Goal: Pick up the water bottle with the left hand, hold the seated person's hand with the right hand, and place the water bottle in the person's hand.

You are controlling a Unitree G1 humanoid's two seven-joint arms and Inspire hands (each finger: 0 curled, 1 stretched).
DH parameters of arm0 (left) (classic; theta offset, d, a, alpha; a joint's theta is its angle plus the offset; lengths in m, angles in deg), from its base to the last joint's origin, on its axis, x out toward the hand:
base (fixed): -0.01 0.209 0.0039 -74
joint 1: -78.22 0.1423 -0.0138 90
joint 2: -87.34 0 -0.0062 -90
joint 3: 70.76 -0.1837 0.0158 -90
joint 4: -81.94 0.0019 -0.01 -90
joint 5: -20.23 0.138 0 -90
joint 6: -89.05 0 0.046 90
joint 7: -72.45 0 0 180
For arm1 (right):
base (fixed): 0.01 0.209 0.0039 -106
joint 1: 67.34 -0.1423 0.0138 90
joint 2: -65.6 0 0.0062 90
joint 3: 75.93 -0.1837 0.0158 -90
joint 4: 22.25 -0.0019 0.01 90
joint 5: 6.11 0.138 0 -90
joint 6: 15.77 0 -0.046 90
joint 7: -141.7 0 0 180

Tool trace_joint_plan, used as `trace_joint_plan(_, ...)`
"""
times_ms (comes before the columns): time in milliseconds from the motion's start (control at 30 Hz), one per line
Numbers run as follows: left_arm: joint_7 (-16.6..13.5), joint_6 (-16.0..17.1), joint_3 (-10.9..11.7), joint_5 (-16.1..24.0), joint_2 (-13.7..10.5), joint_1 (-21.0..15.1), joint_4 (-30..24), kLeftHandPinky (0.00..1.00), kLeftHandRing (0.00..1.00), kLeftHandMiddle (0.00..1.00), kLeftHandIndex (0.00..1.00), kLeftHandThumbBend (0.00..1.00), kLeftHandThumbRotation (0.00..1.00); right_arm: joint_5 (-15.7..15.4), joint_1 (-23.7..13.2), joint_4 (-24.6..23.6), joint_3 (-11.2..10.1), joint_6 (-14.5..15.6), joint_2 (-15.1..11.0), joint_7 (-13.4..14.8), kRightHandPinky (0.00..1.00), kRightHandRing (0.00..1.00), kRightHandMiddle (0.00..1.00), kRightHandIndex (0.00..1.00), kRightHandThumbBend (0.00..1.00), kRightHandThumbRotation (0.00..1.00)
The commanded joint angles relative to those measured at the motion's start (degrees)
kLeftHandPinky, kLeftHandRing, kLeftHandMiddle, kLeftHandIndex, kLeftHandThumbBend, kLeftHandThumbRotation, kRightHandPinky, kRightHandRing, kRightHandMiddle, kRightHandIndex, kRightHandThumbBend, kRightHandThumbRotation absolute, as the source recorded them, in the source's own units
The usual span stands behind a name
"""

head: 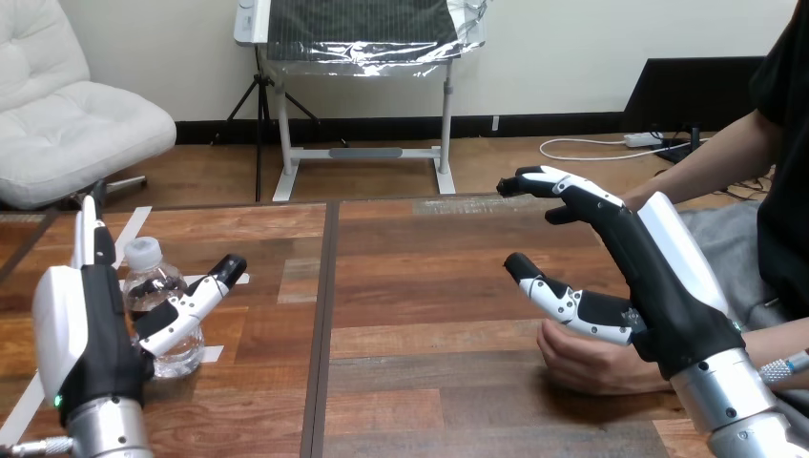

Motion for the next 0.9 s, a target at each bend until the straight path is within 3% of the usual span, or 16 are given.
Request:
trace_joint_plan(0, 0.2, -0.4, -0.9, 0.1, -1.8, -5.4, 2.6, 0.87, 0.94, 0.97, 0.98, 0.97, 0.51, 0.0, -4.2, 0.3, -0.9, -0.3, -1.3, 0.2, 0.74, 0.84, 0.87, 0.76, 0.41, 0.00)
trace_joint_plan(300, 0.4, -3.3, -1.0, 0.3, -2.0, -8.4, 6.2, 0.86, 0.94, 0.97, 0.99, 0.99, 0.53, 0.2, -4.6, 0.7, -0.9, -0.6, -1.8, 0.0, 0.74, 0.84, 0.87, 0.76, 0.41, 0.00)
trace_joint_plan(867, -1.4, -5.0, -2.2, 2.0, -4.3, -13.8, 16.0, 0.87, 0.94, 0.96, 0.98, 1.00, 0.57, 0.1, -4.9, 0.6, -0.7, 0.2, -2.6, 0.1, 0.75, 0.85, 0.86, 0.76, 0.43, 0.00)
